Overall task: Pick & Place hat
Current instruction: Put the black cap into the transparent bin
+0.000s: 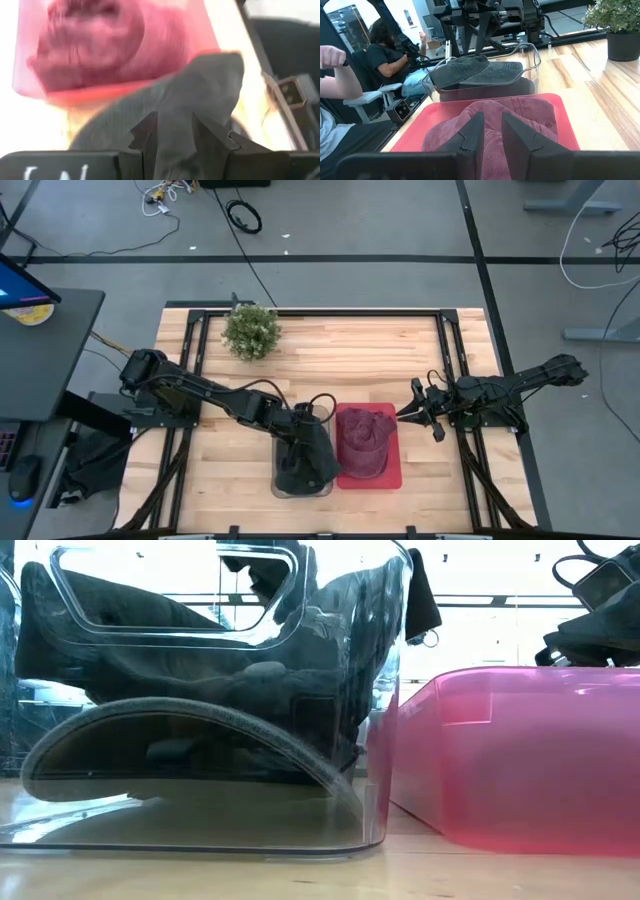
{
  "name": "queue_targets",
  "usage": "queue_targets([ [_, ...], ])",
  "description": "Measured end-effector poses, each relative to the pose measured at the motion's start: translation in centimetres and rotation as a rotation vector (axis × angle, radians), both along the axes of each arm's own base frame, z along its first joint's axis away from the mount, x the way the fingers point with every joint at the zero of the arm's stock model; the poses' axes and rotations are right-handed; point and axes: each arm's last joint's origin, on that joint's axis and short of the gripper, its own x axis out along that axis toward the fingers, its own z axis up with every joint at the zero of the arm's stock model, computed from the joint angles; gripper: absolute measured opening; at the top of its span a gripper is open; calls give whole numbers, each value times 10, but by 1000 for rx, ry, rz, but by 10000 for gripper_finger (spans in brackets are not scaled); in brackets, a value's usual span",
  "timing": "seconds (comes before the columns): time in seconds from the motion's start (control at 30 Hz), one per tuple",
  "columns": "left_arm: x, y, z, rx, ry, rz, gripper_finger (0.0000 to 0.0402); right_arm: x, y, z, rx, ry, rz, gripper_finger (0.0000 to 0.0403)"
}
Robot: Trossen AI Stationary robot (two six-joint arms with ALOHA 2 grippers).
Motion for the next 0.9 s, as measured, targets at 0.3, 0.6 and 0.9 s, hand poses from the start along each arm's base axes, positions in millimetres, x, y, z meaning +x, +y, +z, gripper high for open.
queue_targets([
  [0.3, 17, -8, 20, -76, -268, -3, 124, 0, 0, 0, 0, 0, 0, 68],
  [0.6, 19, -17, 3, -81, -193, -9, 124, 0, 0, 0, -1, 2, 0, 68],
  [0.9, 26, -19, -7, -93, -195, -17, 124, 0, 0, 0, -1, 4, 0, 68],
])
